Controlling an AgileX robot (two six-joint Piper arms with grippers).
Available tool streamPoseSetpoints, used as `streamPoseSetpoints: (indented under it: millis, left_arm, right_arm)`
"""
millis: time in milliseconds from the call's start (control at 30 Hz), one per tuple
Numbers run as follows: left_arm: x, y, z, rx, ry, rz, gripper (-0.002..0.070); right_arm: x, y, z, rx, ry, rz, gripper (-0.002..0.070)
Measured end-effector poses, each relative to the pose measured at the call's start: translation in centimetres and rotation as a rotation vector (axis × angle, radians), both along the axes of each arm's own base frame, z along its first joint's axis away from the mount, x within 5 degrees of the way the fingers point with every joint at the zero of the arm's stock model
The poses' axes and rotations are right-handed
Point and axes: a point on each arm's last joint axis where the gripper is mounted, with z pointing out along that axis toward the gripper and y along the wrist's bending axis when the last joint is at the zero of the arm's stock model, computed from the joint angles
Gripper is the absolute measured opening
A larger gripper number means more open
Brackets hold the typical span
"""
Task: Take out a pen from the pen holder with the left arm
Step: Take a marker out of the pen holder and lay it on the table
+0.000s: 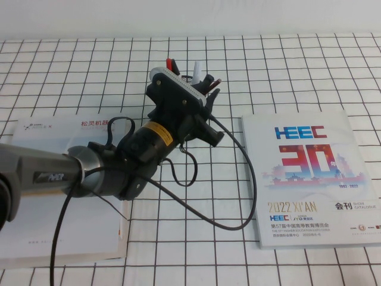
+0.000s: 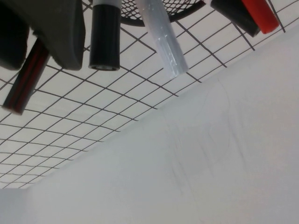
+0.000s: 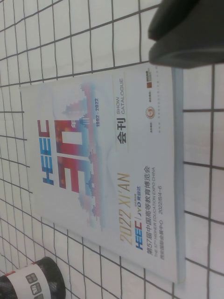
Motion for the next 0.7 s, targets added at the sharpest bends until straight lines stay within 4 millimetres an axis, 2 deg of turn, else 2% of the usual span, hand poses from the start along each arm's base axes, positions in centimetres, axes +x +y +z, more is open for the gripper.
streamPoseSetpoints:
  millis: [500,700]
  left_arm:
    - [0.04,0.02,0.31,-0.014,-0.032,-0.002,0.0046]
    - [0.1,0.16,0.66,-0.027,-0.052,0.0,0.0029]
  right_arm:
    - [0.0,0.0,0.0,0.0,0.0,0.0,-0.0015]
    - [0.0,0.0,0.0,0.0,0.0,0.0,-0.0015]
